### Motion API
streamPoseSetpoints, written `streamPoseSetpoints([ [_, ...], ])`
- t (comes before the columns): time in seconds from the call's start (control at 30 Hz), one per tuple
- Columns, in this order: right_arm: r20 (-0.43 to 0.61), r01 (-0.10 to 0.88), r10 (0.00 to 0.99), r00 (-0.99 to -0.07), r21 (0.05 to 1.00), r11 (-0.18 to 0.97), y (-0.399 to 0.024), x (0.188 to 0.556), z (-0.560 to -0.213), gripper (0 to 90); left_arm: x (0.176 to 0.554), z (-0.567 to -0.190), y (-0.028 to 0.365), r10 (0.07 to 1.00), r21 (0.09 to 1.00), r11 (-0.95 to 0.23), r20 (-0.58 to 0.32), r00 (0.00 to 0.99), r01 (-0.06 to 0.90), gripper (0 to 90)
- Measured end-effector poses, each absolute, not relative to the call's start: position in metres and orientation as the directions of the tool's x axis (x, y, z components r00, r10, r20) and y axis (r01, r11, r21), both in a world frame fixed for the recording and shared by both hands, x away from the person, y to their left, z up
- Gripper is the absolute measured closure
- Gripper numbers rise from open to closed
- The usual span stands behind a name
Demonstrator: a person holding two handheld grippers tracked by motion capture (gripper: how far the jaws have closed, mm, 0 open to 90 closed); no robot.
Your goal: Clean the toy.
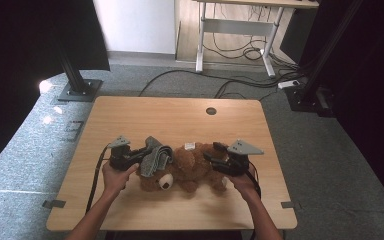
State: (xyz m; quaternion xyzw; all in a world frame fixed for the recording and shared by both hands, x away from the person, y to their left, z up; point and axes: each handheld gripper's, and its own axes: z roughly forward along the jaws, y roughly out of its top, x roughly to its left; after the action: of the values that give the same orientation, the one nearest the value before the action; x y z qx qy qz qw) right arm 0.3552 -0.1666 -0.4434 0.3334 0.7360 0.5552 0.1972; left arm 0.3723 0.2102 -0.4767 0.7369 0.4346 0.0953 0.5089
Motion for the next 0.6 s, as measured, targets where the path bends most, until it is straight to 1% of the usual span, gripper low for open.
streamPoseSetpoints([
  [0.03, 0.089, 0.283, 0.705, -0.704, 0.945, 0.164, -0.164, 0.36, -0.442, 43.6, 0.372, -0.477, 0.21, 0.738, 0.834, -0.105, -0.3, 0.605, 0.542, 79.3],
  [0.13, 0.085, 0.31, 0.678, -0.73, 0.926, 0.217, -0.15, 0.37, -0.445, 42.4, 0.372, -0.478, 0.21, 0.739, 0.833, -0.11, -0.296, 0.605, 0.542, 79.3],
  [0.17, 0.089, 0.339, 0.674, -0.733, 0.907, 0.25, -0.141, 0.377, -0.45, 38.7, 0.372, -0.478, 0.21, 0.742, 0.833, -0.114, -0.291, 0.603, 0.542, 79.4],
  [0.2, 0.089, 0.339, 0.674, -0.733, 0.907, 0.25, -0.141, 0.377, -0.45, 38.7, 0.372, -0.479, 0.21, 0.744, 0.832, -0.117, -0.288, 0.603, 0.542, 79.4],
  [0.23, 0.107, 0.369, 0.67, -0.735, 0.892, 0.262, -0.134, 0.382, -0.455, 37.2, 0.372, -0.481, 0.211, 0.743, 0.83, -0.114, -0.294, 0.601, 0.546, 79.4],
  [0.3, 0.117, 0.377, 0.658, -0.744, 0.887, 0.268, -0.131, 0.383, -0.456, 37.4, 0.372, -0.481, 0.211, 0.744, 0.83, -0.113, -0.294, 0.6, 0.546, 79.3],
  [0.37, 0.128, 0.387, 0.631, -0.765, 0.875, 0.292, -0.122, 0.379, -0.462, 40.8, 0.372, -0.481, 0.212, 0.745, 0.83, -0.112, -0.295, 0.599, 0.547, 79.4],
  [0.5, 0.117, 0.382, 0.62, -0.776, 0.869, 0.315, -0.12, 0.371, -0.472, 41.1, 0.373, -0.481, 0.211, 0.739, 0.829, -0.113, -0.299, 0.604, 0.548, 79.3],
  [0.57, 0.127, 0.388, 0.623, -0.772, 0.87, 0.305, -0.123, 0.369, -0.474, 38.9, 0.373, -0.48, 0.21, 0.736, 0.829, -0.114, -0.3, 0.607, 0.548, 79.3],
  [0.6, 0.093, 0.376, 0.63, -0.771, 0.865, 0.333, -0.122, 0.369, -0.473, 33.9, 0.373, -0.48, 0.21, 0.737, 0.829, -0.117, -0.297, 0.607, 0.547, 79.4],
])
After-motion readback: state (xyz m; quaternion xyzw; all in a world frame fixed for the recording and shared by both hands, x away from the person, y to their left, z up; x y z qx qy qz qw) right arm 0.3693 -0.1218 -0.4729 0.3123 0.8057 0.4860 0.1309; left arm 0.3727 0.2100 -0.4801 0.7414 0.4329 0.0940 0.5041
